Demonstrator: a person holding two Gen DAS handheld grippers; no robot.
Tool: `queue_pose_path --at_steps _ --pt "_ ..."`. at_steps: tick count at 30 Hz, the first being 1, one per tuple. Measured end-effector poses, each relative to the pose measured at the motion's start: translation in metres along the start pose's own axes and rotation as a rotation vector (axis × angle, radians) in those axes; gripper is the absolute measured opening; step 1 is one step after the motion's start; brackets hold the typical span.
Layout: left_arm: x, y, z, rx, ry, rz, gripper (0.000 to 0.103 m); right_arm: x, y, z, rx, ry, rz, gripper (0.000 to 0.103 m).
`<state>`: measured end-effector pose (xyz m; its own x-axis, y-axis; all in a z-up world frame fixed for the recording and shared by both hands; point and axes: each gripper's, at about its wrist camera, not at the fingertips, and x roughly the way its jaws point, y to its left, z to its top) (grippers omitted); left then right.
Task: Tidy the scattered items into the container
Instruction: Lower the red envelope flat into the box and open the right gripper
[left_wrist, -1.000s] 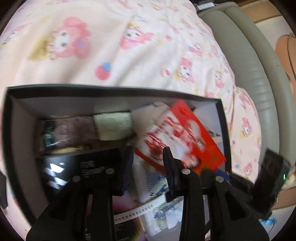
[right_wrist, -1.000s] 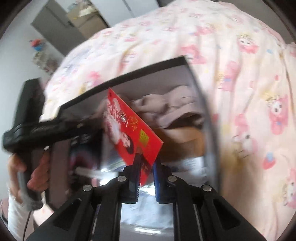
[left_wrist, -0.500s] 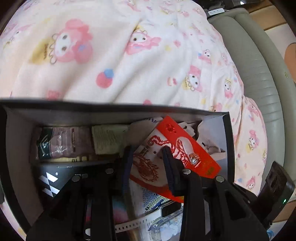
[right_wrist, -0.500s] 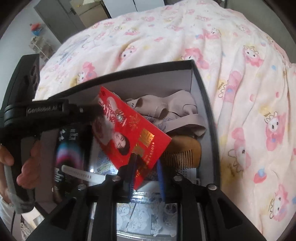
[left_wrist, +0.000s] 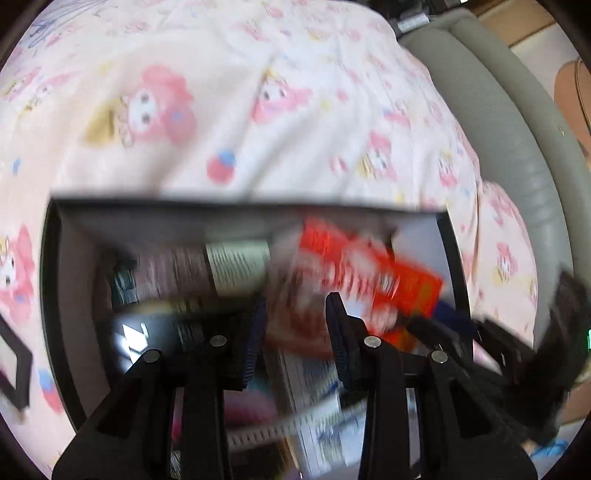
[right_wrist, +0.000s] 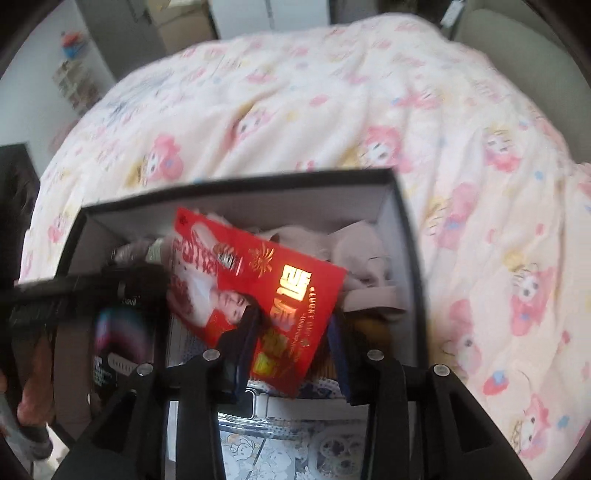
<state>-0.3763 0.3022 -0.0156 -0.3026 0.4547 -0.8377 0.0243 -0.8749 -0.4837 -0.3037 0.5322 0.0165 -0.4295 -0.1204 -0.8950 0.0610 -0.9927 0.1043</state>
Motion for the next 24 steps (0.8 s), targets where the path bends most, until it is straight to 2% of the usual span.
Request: queue_pose_path --at_steps 1,2,3,4,5,8,9,11,12,14,16,18,21,24 --pt "0.004 0.004 0.005 -0.023 0.01 -0.012 0.033 -0.004 0.0 -0.003 -0.003 -0.02 -0.001 0.033" --pt "0.011 0.008 0.008 -0.052 0.043 -0.035 0.039 -0.006 0.0 -0.005 -0.007 -0.029 0.0 0.033" --pt "0.019 0.011 0.009 -0.081 0.086 -0.084 0.043 -0.005 0.001 -0.006 -0.014 -0.02 0.005 0.033" --pt "0.025 0.013 0.008 -0.095 0.11 -0.121 0.049 0.001 0.0 -0.005 -0.021 0.005 0.016 0.033" --pt "0.032 0.014 0.005 -0.108 0.129 -0.132 0.05 0.01 0.0 -0.005 -0.021 0.047 0.034 0.033" --pt "0.035 0.004 -0.001 -0.068 0.104 -0.063 0.042 0.028 -0.006 -0.008 0.017 0.138 0.105 0.033" --pt "0.032 0.001 -0.004 -0.051 0.101 -0.031 0.039 0.03 -0.005 -0.009 0.017 0.14 0.103 0.033" --pt "0.026 -0.002 -0.011 -0.039 0.094 0.014 0.023 0.027 -0.002 -0.009 0.0 0.115 0.086 0.033" --pt "0.024 -0.001 -0.014 -0.034 0.093 0.018 0.021 0.026 0.0 -0.007 -0.004 0.112 0.086 0.033" --pt "0.017 -0.001 -0.028 -0.016 0.119 -0.002 0.019 0.025 0.001 -0.003 0.0 0.112 0.101 0.033" --pt "0.021 -0.01 -0.038 0.011 0.179 -0.031 0.019 0.023 0.003 0.004 -0.009 0.102 0.092 0.033" --pt "0.025 -0.015 -0.044 0.024 0.206 -0.025 0.019 0.021 0.006 0.009 -0.028 0.092 0.076 0.033" --pt "0.02 -0.011 -0.043 0.026 0.157 0.017 0.019 0.012 0.005 0.008 -0.029 0.08 0.074 0.034" --pt "0.021 -0.005 -0.041 0.012 0.161 -0.003 0.019 0.007 0.004 -0.005 -0.048 0.088 0.099 0.033"
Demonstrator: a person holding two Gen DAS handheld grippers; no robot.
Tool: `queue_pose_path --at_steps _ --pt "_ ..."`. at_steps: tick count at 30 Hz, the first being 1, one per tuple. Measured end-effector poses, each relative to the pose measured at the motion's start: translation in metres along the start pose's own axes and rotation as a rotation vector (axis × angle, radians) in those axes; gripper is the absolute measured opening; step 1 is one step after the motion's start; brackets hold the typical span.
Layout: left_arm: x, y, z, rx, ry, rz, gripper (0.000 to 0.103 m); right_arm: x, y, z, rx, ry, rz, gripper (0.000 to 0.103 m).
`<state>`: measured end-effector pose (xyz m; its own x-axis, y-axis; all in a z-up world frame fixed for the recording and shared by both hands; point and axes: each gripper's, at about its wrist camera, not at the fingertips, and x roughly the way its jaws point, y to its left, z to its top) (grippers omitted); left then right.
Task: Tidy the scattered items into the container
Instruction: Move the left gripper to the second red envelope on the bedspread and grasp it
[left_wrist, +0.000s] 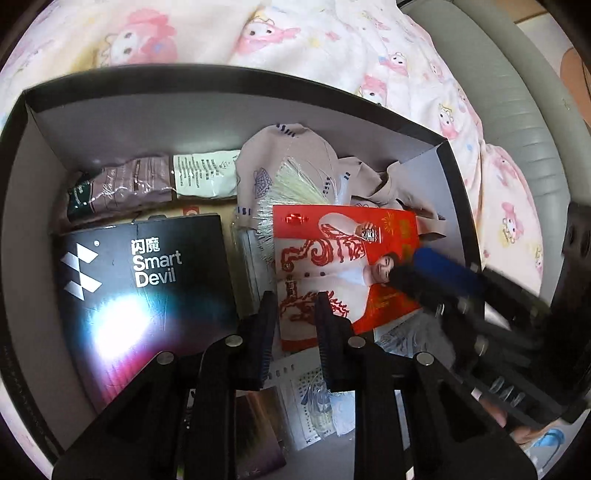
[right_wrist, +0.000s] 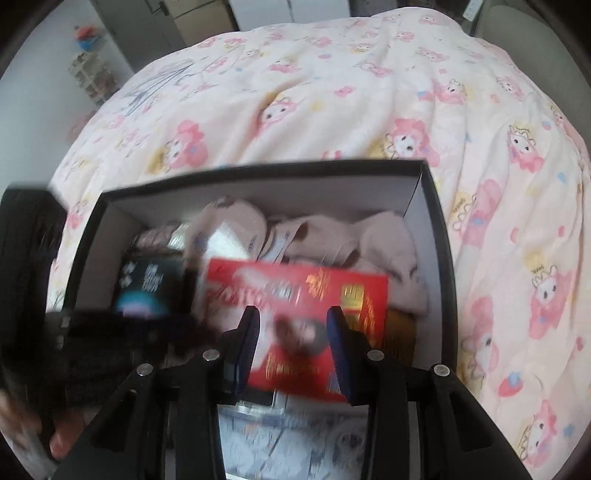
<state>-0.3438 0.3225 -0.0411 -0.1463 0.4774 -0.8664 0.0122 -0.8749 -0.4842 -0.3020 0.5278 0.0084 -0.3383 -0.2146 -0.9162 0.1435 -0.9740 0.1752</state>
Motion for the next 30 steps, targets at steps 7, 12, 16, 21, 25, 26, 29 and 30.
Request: queue_pose_path --at_steps 7,12,16,21,25,26,29,30 --pt "-0.012 -0.007 0.003 0.046 -0.022 0.009 0.022 0.016 0.003 -0.008 0.015 0.051 -0.018 0.034" --pt "-0.054 -0.016 -0.03 0.143 -0.128 0.05 0.023 -0.018 0.019 -0.03 -0.001 -0.018 0.036 0.034" --pt "-0.085 -0.018 -0.065 0.204 -0.192 0.104 0.028 -0.045 0.031 -0.062 0.002 -0.052 0.101 0.034" --pt "-0.094 -0.01 -0.098 0.159 -0.235 0.098 0.028 -0.068 0.036 -0.1 0.008 -0.025 0.187 0.035" --pt "-0.114 0.01 -0.137 0.091 -0.285 0.073 0.029 -0.086 0.049 -0.128 -0.011 -0.062 0.174 0.042" --pt "-0.118 0.016 -0.145 0.076 -0.298 0.06 0.031 -0.089 0.051 -0.133 -0.008 -0.056 0.199 0.042" --pt "-0.123 0.034 -0.165 0.004 -0.312 -0.003 0.034 -0.09 0.058 -0.152 -0.012 -0.021 0.257 0.042" --pt "-0.121 0.039 -0.169 -0.016 -0.31 -0.017 0.035 -0.088 0.06 -0.156 -0.014 -0.009 0.258 0.042"
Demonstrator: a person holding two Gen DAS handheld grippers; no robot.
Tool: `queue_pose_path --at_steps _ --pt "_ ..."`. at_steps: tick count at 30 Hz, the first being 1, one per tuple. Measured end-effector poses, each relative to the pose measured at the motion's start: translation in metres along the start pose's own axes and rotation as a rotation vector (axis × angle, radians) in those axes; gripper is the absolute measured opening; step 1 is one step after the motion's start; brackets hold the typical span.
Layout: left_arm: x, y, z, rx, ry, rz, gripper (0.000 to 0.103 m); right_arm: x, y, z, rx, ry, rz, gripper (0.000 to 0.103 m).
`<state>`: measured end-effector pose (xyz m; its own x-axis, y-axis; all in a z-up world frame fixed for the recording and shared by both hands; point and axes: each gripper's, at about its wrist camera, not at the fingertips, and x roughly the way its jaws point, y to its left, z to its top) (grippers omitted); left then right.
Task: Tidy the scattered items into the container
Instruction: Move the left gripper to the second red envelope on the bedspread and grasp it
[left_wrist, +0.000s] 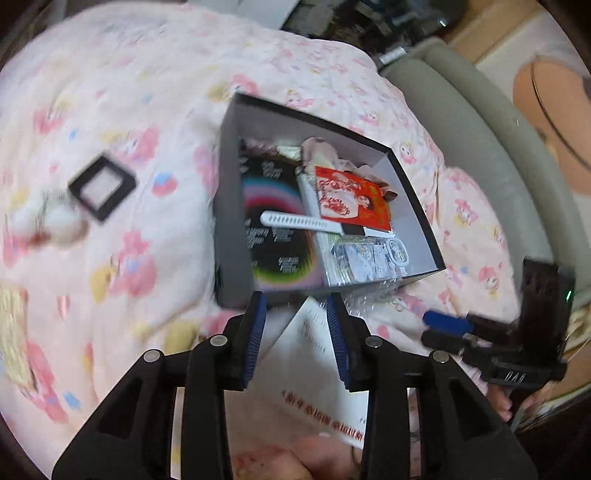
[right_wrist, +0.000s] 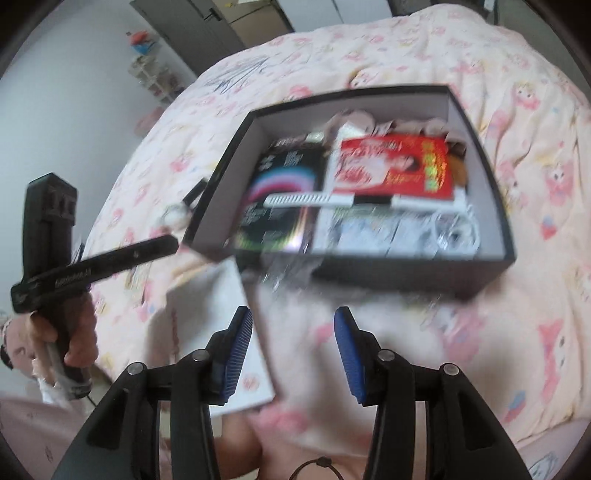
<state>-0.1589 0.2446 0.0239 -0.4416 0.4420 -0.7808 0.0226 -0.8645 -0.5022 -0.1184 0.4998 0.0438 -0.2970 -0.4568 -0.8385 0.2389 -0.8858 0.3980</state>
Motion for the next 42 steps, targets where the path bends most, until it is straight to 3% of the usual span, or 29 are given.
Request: queue_pose_path --at_steps 3,5,7,10,12,15,17,22,30,35,37,39,42 --pt "0.003 0.016 -0.012 -0.068 0.016 -0.004 0.038 0.013 0.003 -0.014 0.011 0.057 0.011 0.042" --pt "0.009 0.025 -0.016 -0.108 0.044 -0.039 0.049 0.018 0.005 -0.021 0.016 0.078 0.018 0.042" --pt "0.016 0.036 -0.019 -0.163 0.066 -0.072 0.049 0.02 0.007 -0.026 0.01 0.077 0.008 0.042" --pt "0.022 0.043 -0.024 -0.207 0.081 -0.136 0.049 0.026 0.012 -0.029 -0.003 0.088 0.031 0.042" --pt "0.026 0.047 -0.027 -0.244 0.098 -0.236 0.045 0.031 0.017 -0.03 -0.024 0.103 0.064 0.042" --pt "0.029 0.047 -0.03 -0.261 0.102 -0.305 0.035 0.038 0.024 -0.027 -0.054 0.112 0.085 0.042" --pt "0.029 0.042 -0.03 -0.238 0.098 -0.274 0.016 0.041 0.029 -0.025 -0.068 0.109 0.092 0.042" --pt "0.022 0.031 -0.027 -0.207 0.069 -0.284 0.004 0.049 0.035 -0.02 -0.073 0.104 0.081 0.042" --pt "-0.03 0.02 -0.007 -0.187 -0.078 -0.211 0.0 0.028 0.049 -0.002 -0.157 0.018 0.042 0.042" --pt "-0.063 -0.011 0.039 -0.049 -0.155 -0.067 0.0 0.017 0.038 0.02 -0.136 -0.013 0.045 0.042" --pt "-0.061 -0.032 0.064 0.043 -0.152 0.009 0.0 0.012 0.035 0.032 -0.125 -0.034 0.058 0.042" --pt "-0.048 -0.051 0.081 0.097 -0.111 0.026 0.0 0.009 0.031 0.045 -0.111 -0.057 0.1 0.042" --pt "-0.02 -0.055 0.088 0.093 -0.053 0.073 0.0 0.011 0.031 0.055 -0.1 -0.045 0.081 0.042"
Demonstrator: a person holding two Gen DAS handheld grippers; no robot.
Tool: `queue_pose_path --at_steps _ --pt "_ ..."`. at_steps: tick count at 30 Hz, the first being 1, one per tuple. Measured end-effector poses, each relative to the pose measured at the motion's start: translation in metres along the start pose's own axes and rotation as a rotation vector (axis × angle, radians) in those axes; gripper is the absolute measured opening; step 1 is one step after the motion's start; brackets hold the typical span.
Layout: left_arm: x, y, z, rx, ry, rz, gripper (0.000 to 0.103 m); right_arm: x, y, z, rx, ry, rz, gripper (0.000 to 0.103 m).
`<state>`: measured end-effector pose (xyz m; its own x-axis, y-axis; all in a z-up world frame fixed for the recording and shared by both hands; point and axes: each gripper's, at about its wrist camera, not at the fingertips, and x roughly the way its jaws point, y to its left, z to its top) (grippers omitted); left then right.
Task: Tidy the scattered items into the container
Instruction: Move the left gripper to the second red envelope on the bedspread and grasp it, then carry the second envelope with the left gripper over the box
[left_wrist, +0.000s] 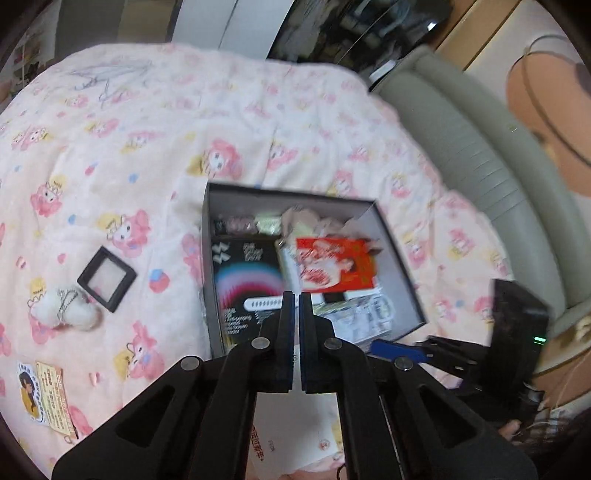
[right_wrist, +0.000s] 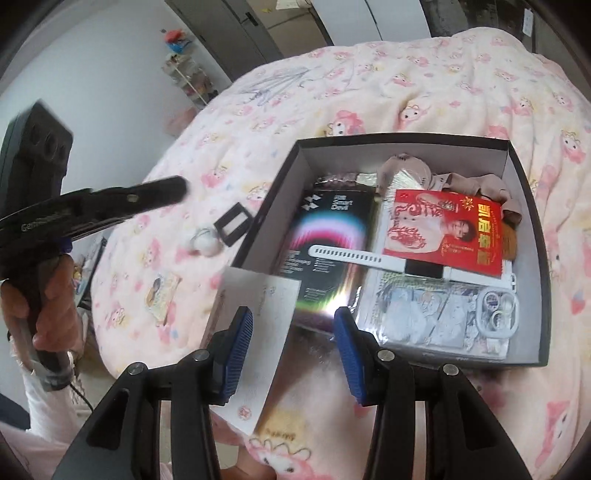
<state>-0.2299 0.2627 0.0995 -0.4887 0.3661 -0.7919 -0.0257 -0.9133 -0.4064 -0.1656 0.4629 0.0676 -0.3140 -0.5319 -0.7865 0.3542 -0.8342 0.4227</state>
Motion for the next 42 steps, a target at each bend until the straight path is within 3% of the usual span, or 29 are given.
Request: queue_pose_path --at_steps 4,6,8,10,14,15,16,17,21,25,27,31,33,36,42 --pt "0.016 0.028 -0.03 -0.116 0.03 -0.019 0.002 0.007 0.0 -0.018 -0.005 0.05 0.025 0.042" --pt "0.017 0.04 -0.048 -0.153 0.037 -0.028 0.012 0.016 -0.002 -0.028 0.002 0.098 0.028 0.042" --pt "0.02 0.049 -0.068 -0.183 0.059 -0.06 0.043 0.025 -0.003 -0.034 0.0 0.128 0.025 0.042" --pt "0.024 0.057 -0.086 -0.212 0.087 -0.094 0.048 0.032 0.001 -0.038 -0.005 0.141 0.035 0.042" --pt "0.034 0.069 -0.107 -0.266 0.113 -0.121 0.045 0.042 0.008 -0.044 -0.017 0.155 0.072 0.039" --pt "0.037 0.07 -0.11 -0.274 0.114 -0.138 0.036 0.045 0.009 -0.044 -0.018 0.159 0.074 0.034" --pt "0.039 0.07 -0.111 -0.283 0.113 -0.16 0.018 0.049 0.009 -0.045 -0.017 0.165 0.071 0.031" --pt "0.038 0.068 -0.11 -0.287 0.106 -0.181 0.013 0.05 0.01 -0.046 -0.014 0.165 0.073 0.029" --pt "0.022 0.048 -0.091 -0.203 0.061 -0.14 0.008 0.042 0.014 -0.04 -0.012 0.115 0.061 0.027" --pt "0.011 0.018 -0.049 -0.049 0.06 -0.08 0.006 0.026 0.013 -0.018 -0.033 0.064 0.037 0.027" --pt "0.015 -0.005 -0.025 0.065 0.102 -0.032 0.0 0.019 0.007 -0.003 -0.033 0.049 0.014 0.028" --pt "0.039 -0.05 0.023 0.279 0.192 0.078 0.0 0.013 -0.021 0.025 -0.014 0.029 -0.106 0.028" --pt "0.063 -0.067 0.037 0.324 0.266 0.078 0.0 0.016 -0.036 0.035 0.035 0.041 -0.097 0.028" --pt "0.106 -0.089 0.037 0.4 0.384 0.079 0.0 0.016 -0.058 0.042 0.118 0.039 -0.034 0.028" --pt "0.16 -0.101 0.025 0.466 0.532 0.114 0.0 0.018 -0.095 0.034 0.175 0.093 -0.123 0.029"
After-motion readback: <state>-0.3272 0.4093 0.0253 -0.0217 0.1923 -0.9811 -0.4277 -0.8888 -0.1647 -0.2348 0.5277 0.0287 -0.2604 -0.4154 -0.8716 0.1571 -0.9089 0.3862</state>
